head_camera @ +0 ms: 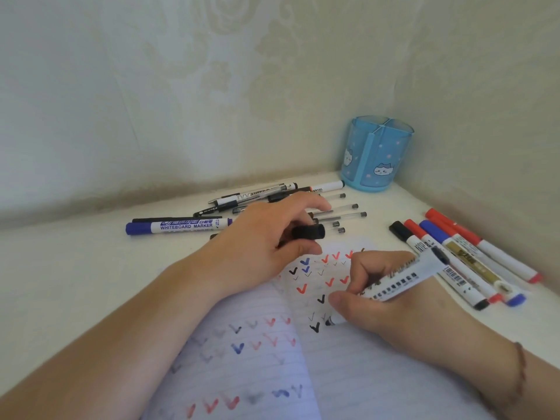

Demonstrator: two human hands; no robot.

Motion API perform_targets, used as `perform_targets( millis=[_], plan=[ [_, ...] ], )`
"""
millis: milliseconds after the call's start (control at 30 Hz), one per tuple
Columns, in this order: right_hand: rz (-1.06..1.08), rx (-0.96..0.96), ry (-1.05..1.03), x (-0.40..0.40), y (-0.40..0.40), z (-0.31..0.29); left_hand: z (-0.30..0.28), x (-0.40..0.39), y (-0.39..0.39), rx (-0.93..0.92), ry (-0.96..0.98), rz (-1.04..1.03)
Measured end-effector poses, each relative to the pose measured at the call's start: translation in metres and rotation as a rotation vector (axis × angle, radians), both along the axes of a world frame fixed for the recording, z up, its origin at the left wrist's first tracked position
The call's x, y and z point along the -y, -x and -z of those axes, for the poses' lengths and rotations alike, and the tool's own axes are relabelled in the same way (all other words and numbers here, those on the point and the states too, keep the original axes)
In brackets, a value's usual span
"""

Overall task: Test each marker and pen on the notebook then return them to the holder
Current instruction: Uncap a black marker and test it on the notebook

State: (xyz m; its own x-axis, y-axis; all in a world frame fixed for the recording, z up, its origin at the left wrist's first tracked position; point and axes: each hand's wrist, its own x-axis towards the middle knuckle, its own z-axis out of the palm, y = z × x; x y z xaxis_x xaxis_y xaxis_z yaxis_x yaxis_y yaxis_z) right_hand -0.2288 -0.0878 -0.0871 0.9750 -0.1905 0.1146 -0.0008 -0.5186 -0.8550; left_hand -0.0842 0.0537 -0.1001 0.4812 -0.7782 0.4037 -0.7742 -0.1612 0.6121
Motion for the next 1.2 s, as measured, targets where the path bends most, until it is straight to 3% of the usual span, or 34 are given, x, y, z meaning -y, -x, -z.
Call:
perform_targets(
  millis=[333,600,900,1200],
  plan=[
    [0.061,0.064,-0.015,0.005,-0.002,0.006,0.000,0.000,-0.001,-0.020,-0.016,-0.028],
    [0.026,0.276,-0.485,0.030,-0.005,0.001,0.001,-0.001,-0.001,-0.029,-0.015,0.032],
    [-0.077,0.220,-0.467,0.027,-0.006,0.008,0.003,0.004,0.004,0.072,0.100,0.113],
    [-0.084,0.324,-0.493,0.020,-0.011,0.014,0.001,0.007,0.009,0.104,0.175,0.138]
  ],
)
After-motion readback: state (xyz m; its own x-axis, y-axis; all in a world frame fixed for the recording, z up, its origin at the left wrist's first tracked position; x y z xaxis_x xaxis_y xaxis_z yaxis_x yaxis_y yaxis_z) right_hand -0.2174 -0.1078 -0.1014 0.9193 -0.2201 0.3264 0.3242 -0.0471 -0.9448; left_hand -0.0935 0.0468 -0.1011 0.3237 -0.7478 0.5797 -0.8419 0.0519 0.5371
